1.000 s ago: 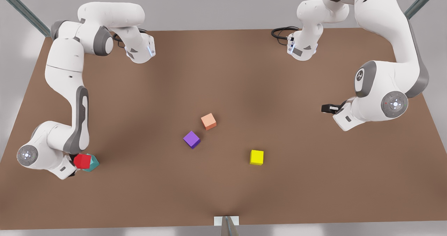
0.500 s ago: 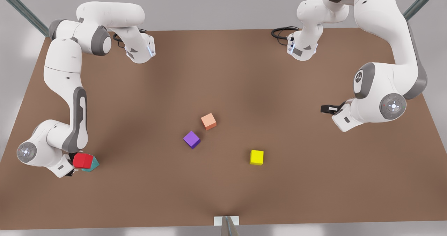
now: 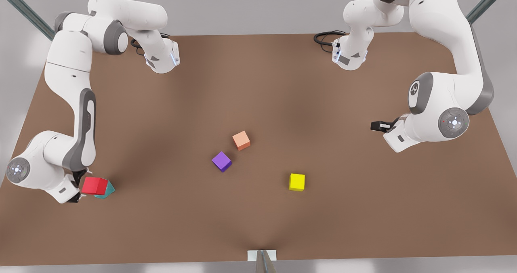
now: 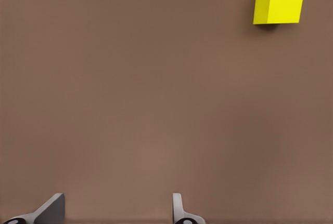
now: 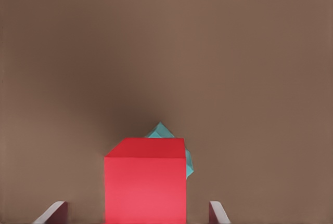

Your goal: Pick up red wooden cube and pass to hand red wooden cube and place in blue wooden cube

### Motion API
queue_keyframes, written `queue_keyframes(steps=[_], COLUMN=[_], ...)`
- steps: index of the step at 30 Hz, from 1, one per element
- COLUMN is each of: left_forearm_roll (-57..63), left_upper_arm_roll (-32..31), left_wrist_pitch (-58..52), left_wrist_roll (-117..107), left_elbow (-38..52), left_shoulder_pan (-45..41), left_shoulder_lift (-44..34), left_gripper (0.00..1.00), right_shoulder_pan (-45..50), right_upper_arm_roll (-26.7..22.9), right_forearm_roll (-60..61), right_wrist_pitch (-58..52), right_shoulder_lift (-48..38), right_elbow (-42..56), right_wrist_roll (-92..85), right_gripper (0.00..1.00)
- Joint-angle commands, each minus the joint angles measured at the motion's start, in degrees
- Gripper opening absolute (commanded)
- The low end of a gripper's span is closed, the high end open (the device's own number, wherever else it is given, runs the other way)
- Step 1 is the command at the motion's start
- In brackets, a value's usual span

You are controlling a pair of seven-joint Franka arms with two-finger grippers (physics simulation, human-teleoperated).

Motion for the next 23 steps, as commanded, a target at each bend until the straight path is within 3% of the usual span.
queue_keyframes(steps=[1,3,6,8,10,12,23], left_forearm_roll=[0.1,0.1,0.2,0.2,0.2,0.2,-0.3], left_upper_arm_roll=[-0.1,0.0,0.0,0.0,0.0,0.0,-1.0], left_wrist_pitch=[0.0,0.0,0.0,0.0,-0.1,-0.1,-4.8], left_wrist_roll=[0.0,0.0,0.1,0.1,0.3,0.2,0.3], left_elbow=[-0.1,0.0,0.0,0.0,0.2,0.2,1.0], left_shoulder_pan=[0.0,0.0,0.2,0.2,0.3,0.4,2.5], left_shoulder_lift=[-0.1,-0.1,-0.1,-0.1,-0.2,-0.2,-0.8], left_gripper=[1.00,1.00,1.00,1.00,1.00,1.00,1.00], right_shoulder_pan=[0.7,0.5,2.8,7.0,8.8,9.0,10.5], right_upper_arm_roll=[0.1,0.1,0.6,-0.1,0.5,0.5,0.6], right_forearm_roll=[0.1,3.7,9.8,8.0,2.2,0.6,-1.4], right_wrist_pitch=[-9.6,-10.7,-18.1,-27.2,-29.3,-23.1,-23.8], right_shoulder_lift=[-1.4,-1.3,-1.8,-9.3,-18.3,-24.9,-27.9], right_elbow=[0.3,2.5,2.7,2.8,1.4,-7.4,-7.1], right_wrist_roll=[7.1,20.8,82.9,103.4,104.4,103.7,102.6], right_gripper=[1.00,1.00,1.00,1.00,1.00,1.00,1.00])
